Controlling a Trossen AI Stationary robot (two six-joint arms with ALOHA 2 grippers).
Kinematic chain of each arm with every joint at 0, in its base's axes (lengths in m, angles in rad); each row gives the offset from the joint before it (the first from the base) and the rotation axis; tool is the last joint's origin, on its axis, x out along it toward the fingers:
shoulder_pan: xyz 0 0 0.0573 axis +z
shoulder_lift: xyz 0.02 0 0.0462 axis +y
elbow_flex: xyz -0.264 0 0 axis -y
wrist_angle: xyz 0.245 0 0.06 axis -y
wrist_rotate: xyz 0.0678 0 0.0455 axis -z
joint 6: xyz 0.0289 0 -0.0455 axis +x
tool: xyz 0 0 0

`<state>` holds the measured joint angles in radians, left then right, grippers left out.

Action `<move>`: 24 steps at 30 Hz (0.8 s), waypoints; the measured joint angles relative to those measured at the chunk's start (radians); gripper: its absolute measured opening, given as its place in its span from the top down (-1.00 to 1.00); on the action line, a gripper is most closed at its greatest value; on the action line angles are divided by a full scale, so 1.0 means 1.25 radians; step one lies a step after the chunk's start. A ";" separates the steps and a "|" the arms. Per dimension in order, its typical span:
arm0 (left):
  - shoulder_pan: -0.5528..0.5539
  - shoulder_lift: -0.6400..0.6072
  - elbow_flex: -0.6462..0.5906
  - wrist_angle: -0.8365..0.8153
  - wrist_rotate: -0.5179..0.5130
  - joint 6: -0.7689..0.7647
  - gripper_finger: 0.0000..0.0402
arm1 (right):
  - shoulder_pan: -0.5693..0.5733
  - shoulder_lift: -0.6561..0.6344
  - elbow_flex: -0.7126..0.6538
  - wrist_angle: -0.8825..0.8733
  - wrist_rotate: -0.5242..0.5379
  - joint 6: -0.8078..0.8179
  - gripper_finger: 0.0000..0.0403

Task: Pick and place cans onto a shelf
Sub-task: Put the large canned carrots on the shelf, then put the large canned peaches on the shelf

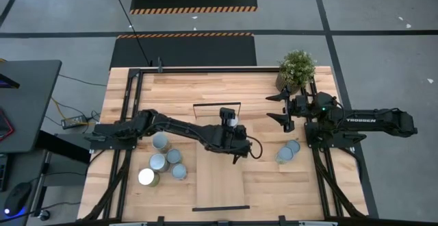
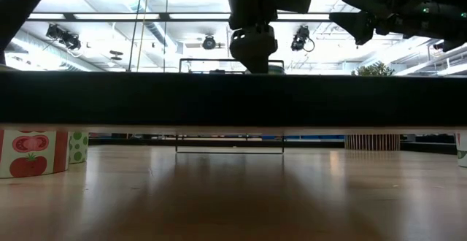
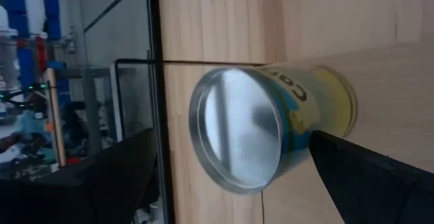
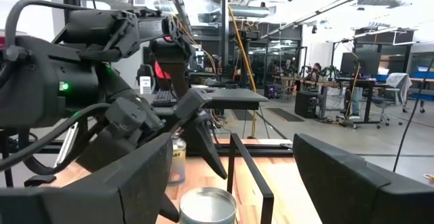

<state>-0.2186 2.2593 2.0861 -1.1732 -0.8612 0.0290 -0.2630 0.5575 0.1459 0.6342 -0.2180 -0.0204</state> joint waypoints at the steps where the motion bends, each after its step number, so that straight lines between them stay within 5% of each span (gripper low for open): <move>1: 0.000 -0.001 0.000 0.003 0.006 0.001 -0.96 | 0.000 0.000 0.000 0.000 0.000 0.000 -0.56; 7: -0.026 -0.019 0.037 -0.053 0.107 -0.028 -0.93 | 0.000 0.000 0.000 0.000 0.000 0.000 -0.56; 15: -0.025 -0.093 0.066 -0.327 0.412 -0.347 -0.81 | 0.000 0.000 0.000 -0.003 0.000 0.001 -0.56; 24: -0.073 -0.230 -0.120 -0.306 0.410 -0.488 -0.72 | 0.000 0.001 0.000 -0.003 -0.009 -0.001 -0.56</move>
<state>-0.3096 1.9712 1.9359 -1.5556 -0.3489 -0.5812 -0.2630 0.5583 0.1459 0.6300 -0.2295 -0.0220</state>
